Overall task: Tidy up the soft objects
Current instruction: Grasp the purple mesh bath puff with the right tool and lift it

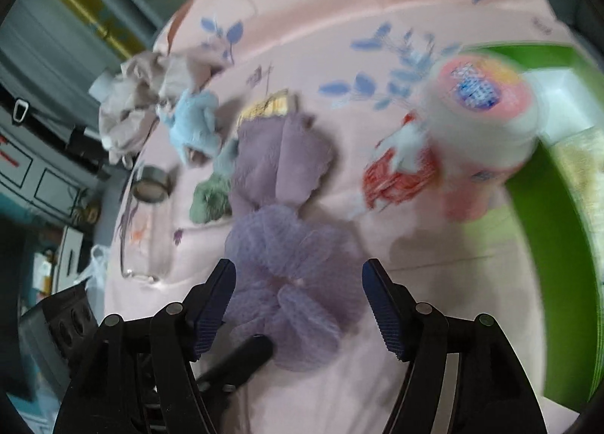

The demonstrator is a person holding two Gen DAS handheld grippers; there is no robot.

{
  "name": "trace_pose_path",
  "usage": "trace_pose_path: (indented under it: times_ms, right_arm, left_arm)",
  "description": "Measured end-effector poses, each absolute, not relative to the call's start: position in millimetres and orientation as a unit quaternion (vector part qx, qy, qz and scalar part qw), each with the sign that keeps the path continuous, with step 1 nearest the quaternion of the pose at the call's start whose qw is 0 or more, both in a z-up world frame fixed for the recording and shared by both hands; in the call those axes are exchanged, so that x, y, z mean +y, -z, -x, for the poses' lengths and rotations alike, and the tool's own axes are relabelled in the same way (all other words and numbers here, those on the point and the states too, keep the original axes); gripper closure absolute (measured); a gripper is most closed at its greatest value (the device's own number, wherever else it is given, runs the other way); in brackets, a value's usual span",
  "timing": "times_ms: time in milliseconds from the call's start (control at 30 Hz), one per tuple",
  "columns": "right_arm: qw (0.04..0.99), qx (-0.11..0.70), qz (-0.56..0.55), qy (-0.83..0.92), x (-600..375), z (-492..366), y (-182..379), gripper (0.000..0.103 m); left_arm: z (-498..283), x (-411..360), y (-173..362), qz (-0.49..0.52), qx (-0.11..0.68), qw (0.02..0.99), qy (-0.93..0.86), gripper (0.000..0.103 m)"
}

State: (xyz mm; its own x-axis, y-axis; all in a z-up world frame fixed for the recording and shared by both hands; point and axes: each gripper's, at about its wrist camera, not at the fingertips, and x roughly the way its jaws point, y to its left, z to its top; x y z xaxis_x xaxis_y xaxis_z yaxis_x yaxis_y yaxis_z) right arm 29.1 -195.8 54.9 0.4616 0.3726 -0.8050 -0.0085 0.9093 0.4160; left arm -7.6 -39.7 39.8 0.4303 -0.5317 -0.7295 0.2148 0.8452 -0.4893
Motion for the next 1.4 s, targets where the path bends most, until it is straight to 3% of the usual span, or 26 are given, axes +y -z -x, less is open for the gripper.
trace_pose_path:
  times_ms: [133,200,300,400,1067,1400]
  right_arm:
    - [0.809,0.552,-0.162,-0.119,-177,-41,-24,0.033]
    - [0.802,0.56,-0.164,-0.126,-172,-43,-17,0.033]
    - [0.806,0.556,-0.155,-0.131,-163,-42,-13,0.058]
    - [0.805,0.555,-0.15,-0.15,-156,-39,-12,0.071]
    - [0.873,0.41,-0.124,-0.232,-127,16,-109,0.072]
    - [0.89,0.381,-0.128,-0.214,-156,28,-137,0.072]
  left_arm:
    - [1,-42,-31,0.16,0.486,0.834,0.205,0.057]
    - [-1,-44,-30,0.152,0.484,0.837,0.204,0.06]
    - [-2,-41,-30,0.154,0.482,0.837,0.207,0.07]
    - [-3,-36,-28,0.172,0.49,0.825,0.224,0.079]
    - [59,-3,-111,0.159,0.326,0.898,0.25,0.081]
    - [69,-46,-144,0.136,0.289,0.904,0.284,0.081]
